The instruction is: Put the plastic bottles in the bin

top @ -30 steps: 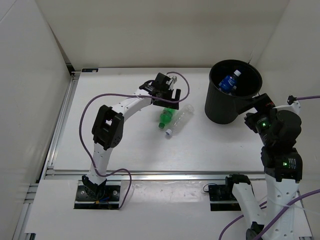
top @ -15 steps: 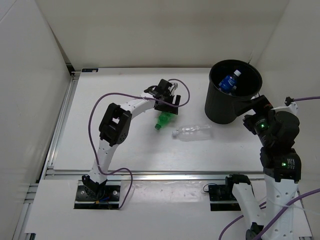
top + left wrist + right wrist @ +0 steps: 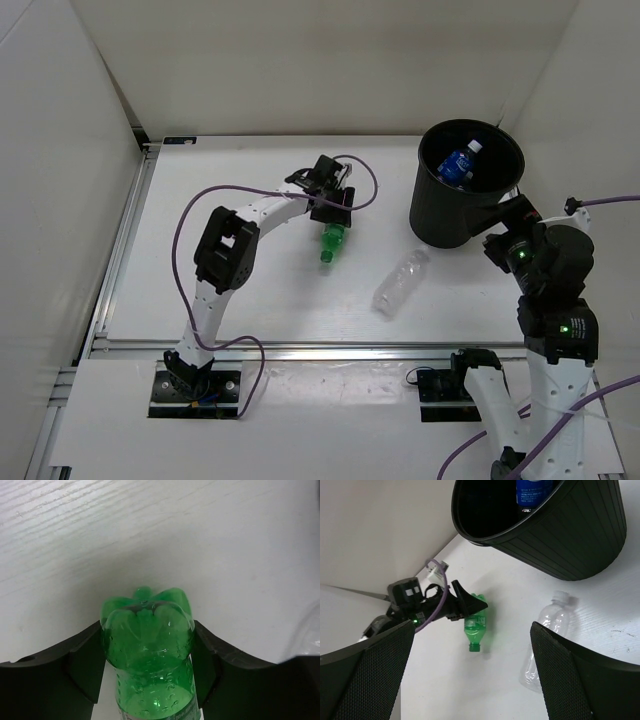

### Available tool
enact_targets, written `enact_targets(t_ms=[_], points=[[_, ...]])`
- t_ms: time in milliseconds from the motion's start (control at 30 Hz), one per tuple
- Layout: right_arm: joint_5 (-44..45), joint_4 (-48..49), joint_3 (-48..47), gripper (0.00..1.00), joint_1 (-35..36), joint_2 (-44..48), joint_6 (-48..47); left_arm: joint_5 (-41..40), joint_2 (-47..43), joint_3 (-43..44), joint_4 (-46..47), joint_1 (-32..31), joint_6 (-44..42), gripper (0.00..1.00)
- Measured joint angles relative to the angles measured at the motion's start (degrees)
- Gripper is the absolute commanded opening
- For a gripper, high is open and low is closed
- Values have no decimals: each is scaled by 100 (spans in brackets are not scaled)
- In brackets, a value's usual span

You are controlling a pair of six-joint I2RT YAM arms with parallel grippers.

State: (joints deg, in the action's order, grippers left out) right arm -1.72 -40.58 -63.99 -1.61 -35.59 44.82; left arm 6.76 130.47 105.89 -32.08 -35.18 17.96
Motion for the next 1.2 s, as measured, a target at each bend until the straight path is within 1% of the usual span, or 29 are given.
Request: enact_targets(t_ms=[67,133,233,300,400,433,500,533,600,700,800,1000,1200], points=[[0,-4,15,100,0,4,4,-44,-166,155,-175,-66,63,10],[2,-2,15,100,0,13,13,-72,-326,632,-295,-160,142,10],[4,-2,31,100,0,92,85,-74,-474,1871,-315,-308,284,10],[11,0,55,100,0,197,151,15,-481,2924,-192,-393,385,10],[28,7,72,100,0,391,225,297,-501,4247,289,-516,573,18],[44,7,68,100,0,444,247,376,-542,4413,516,-542,643,19],[90,2,15,100,0,546,280,531,-688,4404,1001,-601,837,18],[125,2,-48,100,0,592,280,599,-706,4385,1298,-627,966,15],[175,7,-214,100,0,673,280,645,-581,4387,1808,-678,1228,13],[243,9,-522,100,0,892,262,599,-146,4317,2715,-763,1670,13],[275,26,-935,100,0,1150,227,413,365,4170,3355,-820,2063,12],[118,166,-1434,100,0,1342,76,-136,1196,4092,4179,-942,2618,11],[-131,90,-1589,100,-4,1292,-122,-708,1432,4089,4863,-1102,2981,11]])
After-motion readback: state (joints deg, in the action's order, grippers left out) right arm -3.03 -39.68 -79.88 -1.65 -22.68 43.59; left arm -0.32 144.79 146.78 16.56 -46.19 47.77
